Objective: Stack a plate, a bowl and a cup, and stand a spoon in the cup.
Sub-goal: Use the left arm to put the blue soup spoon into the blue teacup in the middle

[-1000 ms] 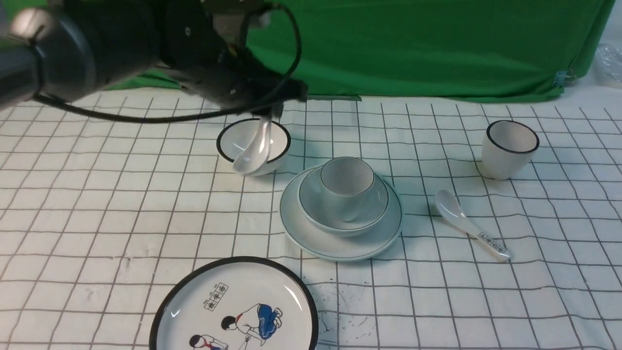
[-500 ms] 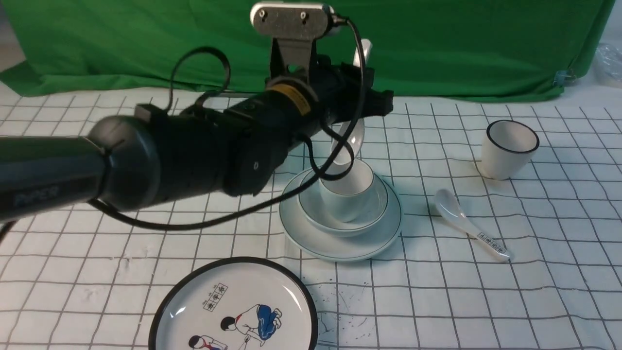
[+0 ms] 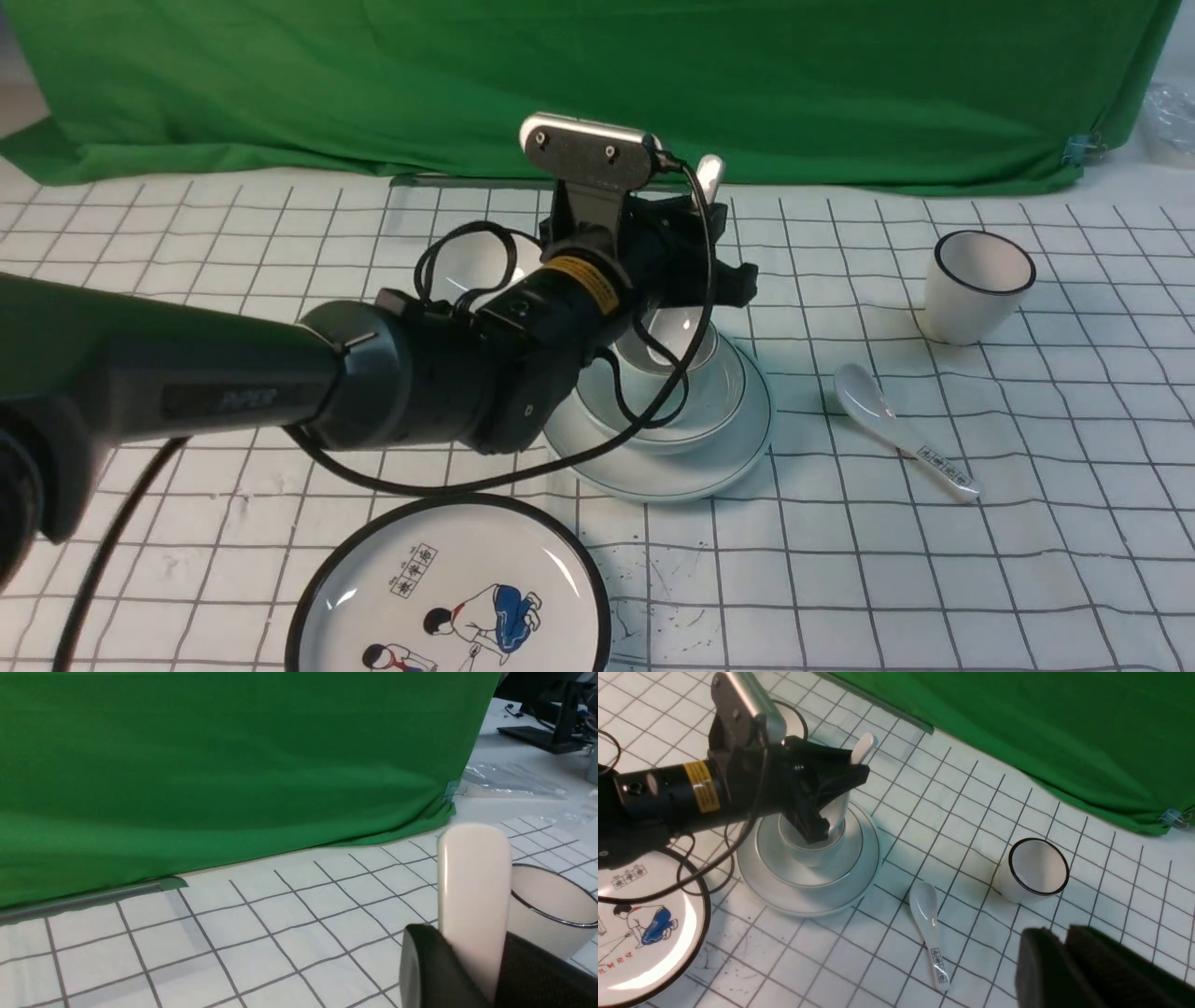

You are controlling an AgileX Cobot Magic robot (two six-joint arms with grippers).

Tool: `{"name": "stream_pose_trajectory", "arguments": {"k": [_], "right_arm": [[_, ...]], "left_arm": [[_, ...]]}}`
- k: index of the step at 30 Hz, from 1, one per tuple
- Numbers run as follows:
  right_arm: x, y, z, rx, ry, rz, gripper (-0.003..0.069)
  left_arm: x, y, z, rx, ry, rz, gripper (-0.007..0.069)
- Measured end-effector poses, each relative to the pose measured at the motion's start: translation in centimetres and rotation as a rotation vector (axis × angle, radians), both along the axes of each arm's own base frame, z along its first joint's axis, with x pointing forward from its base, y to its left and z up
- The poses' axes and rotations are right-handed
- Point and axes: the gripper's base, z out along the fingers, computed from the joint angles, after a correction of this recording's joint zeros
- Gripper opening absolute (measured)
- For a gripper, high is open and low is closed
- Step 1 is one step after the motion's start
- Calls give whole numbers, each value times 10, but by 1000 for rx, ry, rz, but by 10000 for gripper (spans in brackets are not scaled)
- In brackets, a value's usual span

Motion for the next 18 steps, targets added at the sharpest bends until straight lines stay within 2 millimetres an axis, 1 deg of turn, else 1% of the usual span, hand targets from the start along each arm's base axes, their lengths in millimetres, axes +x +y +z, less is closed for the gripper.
{"name": "stream_pose_trajectory", "arguments": {"k": [2, 6, 8, 9, 13, 15, 16, 18], "right_arm": [[0, 0, 0, 0, 0, 0, 104], [0, 0, 0, 0, 0, 0, 104], [0, 0, 0, 0, 0, 0, 104], [0, 0, 0, 0, 0, 0, 104], [0, 0, 0, 2, 0, -2, 104], [0, 0, 0, 4, 5, -6, 104], [0, 0, 0, 6, 6, -8, 104], [0, 0, 0, 11, 7, -12, 104]], "left_arm": [[0, 0, -1, 9, -4, -3, 113], [0, 0, -1, 14, -5, -5, 168], [-1, 0, -3, 21, 5, -5, 218], [-2, 1, -7, 42, 35, -6, 276], [-6, 4, -9, 104, 123, -8, 377], [-9, 6, -1, 126, 155, -9, 410], [-12, 8, 9, 132, 163, -10, 421], [-19, 13, 32, 128, 158, -11, 418]]}}
